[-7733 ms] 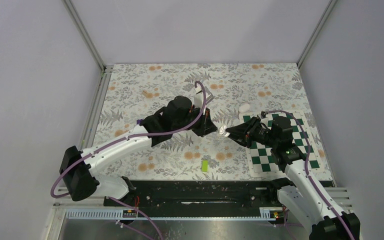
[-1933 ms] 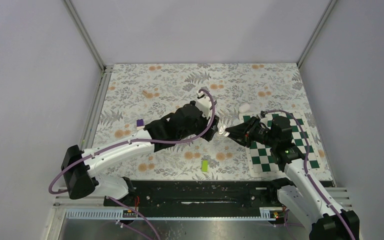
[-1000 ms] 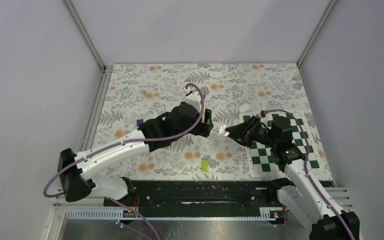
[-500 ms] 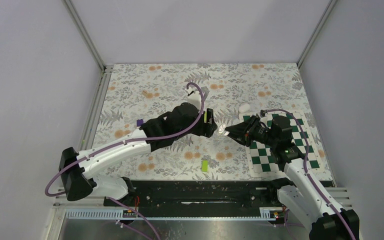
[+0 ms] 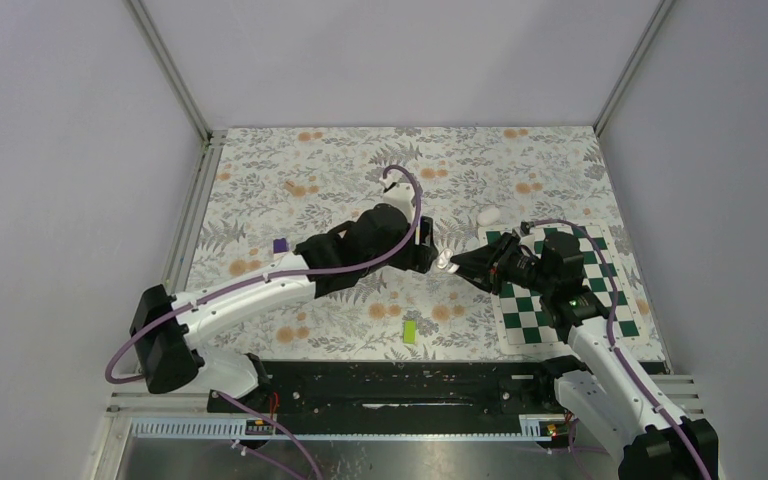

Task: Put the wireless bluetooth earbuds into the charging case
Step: Adjust the right earbud in the right side groove of the charging case.

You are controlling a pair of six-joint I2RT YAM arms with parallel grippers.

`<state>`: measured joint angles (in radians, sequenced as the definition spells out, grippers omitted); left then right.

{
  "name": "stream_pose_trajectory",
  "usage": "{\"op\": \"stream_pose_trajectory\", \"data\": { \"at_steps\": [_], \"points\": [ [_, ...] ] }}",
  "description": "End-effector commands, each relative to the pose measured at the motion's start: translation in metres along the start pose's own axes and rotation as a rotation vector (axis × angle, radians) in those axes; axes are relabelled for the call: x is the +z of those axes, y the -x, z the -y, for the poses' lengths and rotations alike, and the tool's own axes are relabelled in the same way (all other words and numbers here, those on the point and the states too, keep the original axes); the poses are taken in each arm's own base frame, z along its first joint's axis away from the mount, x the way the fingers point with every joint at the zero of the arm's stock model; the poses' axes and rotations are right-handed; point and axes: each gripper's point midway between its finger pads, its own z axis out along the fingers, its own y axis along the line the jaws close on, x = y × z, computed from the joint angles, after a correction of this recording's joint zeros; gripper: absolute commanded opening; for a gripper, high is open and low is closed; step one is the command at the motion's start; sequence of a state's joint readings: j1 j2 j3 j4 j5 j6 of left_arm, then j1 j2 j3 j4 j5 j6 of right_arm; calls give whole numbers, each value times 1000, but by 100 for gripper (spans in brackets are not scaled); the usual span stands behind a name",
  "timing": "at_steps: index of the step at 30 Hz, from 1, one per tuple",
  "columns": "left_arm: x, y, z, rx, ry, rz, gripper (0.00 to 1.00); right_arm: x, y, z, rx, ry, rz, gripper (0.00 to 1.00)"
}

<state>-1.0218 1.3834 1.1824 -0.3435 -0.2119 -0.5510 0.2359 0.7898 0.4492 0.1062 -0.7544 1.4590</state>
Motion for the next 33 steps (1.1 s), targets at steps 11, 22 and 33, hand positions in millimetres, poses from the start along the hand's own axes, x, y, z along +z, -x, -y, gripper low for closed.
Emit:
{"op": "stream_pose_trajectory", "data": {
  "at_steps": [11,22,33],
  "points": [
    [-47,50,-19,-61,-4,118,65,-29,-21,24,-323,-267,-86,0],
    [-70,-7,25,137,-240,68,99,-35,-21,22,-385,-351,-153,0],
    [-46,-18,40,111,-198,-3,99,-33,-22,15,-379,-330,-156,0]
  ]
}}
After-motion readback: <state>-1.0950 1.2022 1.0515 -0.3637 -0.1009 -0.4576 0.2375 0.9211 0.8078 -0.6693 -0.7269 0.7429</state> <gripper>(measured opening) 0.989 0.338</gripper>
